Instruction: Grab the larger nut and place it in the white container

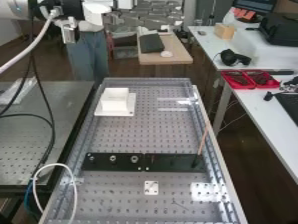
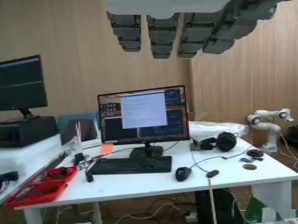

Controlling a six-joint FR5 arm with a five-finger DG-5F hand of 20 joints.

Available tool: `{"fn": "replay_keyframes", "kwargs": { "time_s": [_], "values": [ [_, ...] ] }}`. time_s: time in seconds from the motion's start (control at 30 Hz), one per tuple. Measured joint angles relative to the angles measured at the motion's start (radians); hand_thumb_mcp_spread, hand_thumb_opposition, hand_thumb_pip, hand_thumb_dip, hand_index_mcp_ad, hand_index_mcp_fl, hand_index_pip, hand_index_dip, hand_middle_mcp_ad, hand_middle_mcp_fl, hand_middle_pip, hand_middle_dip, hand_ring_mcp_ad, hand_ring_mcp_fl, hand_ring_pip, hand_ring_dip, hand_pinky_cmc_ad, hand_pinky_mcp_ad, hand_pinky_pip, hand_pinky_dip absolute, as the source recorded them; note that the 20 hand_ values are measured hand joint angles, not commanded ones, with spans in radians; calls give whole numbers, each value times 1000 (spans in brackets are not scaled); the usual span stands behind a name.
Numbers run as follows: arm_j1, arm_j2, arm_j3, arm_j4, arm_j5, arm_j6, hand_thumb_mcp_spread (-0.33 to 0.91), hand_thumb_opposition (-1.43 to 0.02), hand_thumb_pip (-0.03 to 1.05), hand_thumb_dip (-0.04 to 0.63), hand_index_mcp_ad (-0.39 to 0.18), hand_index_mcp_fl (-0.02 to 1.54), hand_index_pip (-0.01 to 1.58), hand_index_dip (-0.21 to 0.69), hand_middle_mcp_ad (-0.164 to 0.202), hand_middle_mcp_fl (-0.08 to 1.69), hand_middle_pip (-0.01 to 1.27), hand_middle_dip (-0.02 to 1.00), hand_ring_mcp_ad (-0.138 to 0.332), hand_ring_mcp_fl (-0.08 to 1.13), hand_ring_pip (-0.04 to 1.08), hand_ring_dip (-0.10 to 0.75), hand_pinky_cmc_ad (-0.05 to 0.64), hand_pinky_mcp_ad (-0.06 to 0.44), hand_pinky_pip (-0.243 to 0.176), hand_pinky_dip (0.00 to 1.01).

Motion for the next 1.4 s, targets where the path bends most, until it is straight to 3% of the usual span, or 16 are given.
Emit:
{"fn": "replay_keyframes", "kwargs": {
  "time_s": [0.13,0.17,0.2,0.27,0.33,0.47,0.67,0.87,1.2,1.4],
  "values": [
    [-18,5,-32,34,-20,-4,0,2,12,7,-37,23,5,-12,59,0,12,37,52,0,0,16,45,33,-12,17],
    [-26,4,-41,45,-27,-3,24,-23,80,0,-37,23,5,-12,52,3,16,37,51,0,0,16,33,33,-12,23],
    [-33,4,-48,55,-34,1,86,-87,234,16,-37,17,5,-12,44,7,23,37,56,0,5,19,38,35,-12,40],
    [-46,0,-58,70,-49,11,253,-262,476,87,-65,17,56,-24,40,40,52,47,52,2,14,21,44,68,-14,126],
    [-58,-7,-66,82,-64,18,281,-377,473,110,-105,23,131,-42,44,40,75,80,54,3,42,28,96,98,-12,187],
    [-88,-33,-74,92,-111,7,332,-599,602,159,-154,19,340,-52,40,56,91,133,49,3,58,59,168,178,-44,288],
    [-132,-61,-77,84,-172,-7,342,-745,644,173,-187,23,675,-52,42,54,101,161,94,-2,68,66,239,232,-49,316],
    [-183,-86,-82,82,-244,-15,349,-785,644,188,-187,23,888,-51,42,52,105,175,112,0,68,72,265,250,-58,335],
    [-239,-127,-96,120,-318,-30,344,-836,698,190,-187,7,1126,-51,42,56,119,192,113,0,75,87,297,265,-61,367],
    [-255,-135,-118,146,-327,-27,337,-834,698,190,-187,5,1241,-7,42,56,119,199,113,0,75,87,297,265,-61,365]
  ]
}}
